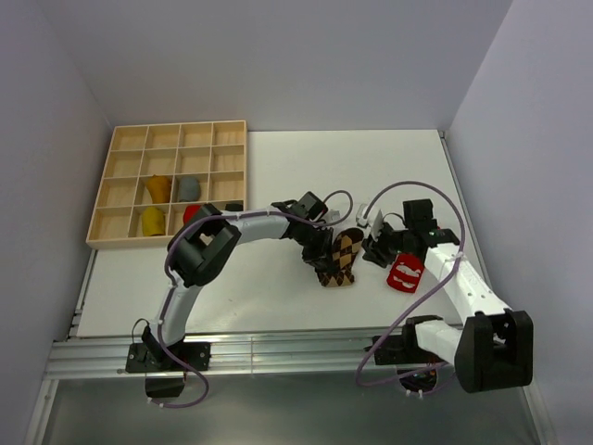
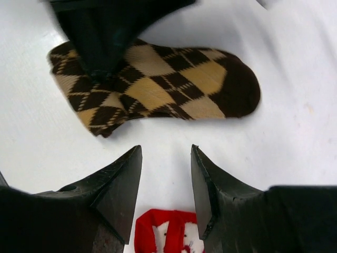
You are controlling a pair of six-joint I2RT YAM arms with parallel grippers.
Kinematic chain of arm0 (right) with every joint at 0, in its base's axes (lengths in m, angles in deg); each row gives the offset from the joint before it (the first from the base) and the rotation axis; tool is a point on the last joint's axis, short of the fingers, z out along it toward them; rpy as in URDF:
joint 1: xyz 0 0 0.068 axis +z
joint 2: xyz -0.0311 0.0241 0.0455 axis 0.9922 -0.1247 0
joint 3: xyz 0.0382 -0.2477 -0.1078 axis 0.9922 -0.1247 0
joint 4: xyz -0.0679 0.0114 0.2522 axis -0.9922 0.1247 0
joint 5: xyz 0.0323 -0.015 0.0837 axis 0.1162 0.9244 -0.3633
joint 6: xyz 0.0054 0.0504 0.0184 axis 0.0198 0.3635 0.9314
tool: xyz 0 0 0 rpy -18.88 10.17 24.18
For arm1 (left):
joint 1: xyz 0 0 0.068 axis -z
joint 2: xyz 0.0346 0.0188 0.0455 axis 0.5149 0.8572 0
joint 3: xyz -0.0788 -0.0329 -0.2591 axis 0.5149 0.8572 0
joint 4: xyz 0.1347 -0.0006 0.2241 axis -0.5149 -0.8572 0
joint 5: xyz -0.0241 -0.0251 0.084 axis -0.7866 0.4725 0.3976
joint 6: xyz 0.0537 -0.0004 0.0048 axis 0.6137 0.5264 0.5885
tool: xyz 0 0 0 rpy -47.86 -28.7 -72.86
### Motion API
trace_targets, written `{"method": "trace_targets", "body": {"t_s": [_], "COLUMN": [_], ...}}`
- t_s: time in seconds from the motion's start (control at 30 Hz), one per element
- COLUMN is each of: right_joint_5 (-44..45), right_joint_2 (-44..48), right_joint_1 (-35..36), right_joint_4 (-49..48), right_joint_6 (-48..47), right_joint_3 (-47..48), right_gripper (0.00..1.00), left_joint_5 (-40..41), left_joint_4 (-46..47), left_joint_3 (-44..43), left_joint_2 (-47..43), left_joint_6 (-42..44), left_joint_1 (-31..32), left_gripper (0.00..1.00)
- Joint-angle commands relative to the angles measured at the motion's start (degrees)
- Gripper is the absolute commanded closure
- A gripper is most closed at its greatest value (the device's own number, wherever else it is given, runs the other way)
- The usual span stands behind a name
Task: Roll the socks
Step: Roll the sock at the center of the board.
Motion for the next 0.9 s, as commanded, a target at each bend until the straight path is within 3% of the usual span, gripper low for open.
{"method": "trace_targets", "body": {"t_s": [0.0, 0.3, 0.63, 0.87], "right_joint_5": [-0.22, 7.86, 18.57, 26.23], "right_joint_2": [2.97, 5.26, 4.03, -0.36], "right_joint_1": [3.88, 21.72, 34.90, 39.75], "right_joint_4": [1.65, -0.98, -8.18, -16.53], "right_joint_6": [-7.96, -8.67, -4.99, -1.29], "right_joint_3": [-2.04, -6.36, -9.78, -10.66], "right_gripper": [0.50, 0.49, 0.47, 0.48], "left_joint_5": [-0.60, -2.79, -4.20, -5.26], "left_joint_4": [-8.47, -10.32, -8.30, -7.77], "left_joint_3": [-2.18, -4.65, -3.60, -3.51], "left_joint_2": [3.10, 4.60, 5.48, 5.66], "left_joint_6": [0.02, -0.77, -1.65, -1.56], "left_joint_1": [-0.87, -2.19, -2.63, -2.81], "left_gripper": [1.00, 0.99, 1.00, 1.00]}}
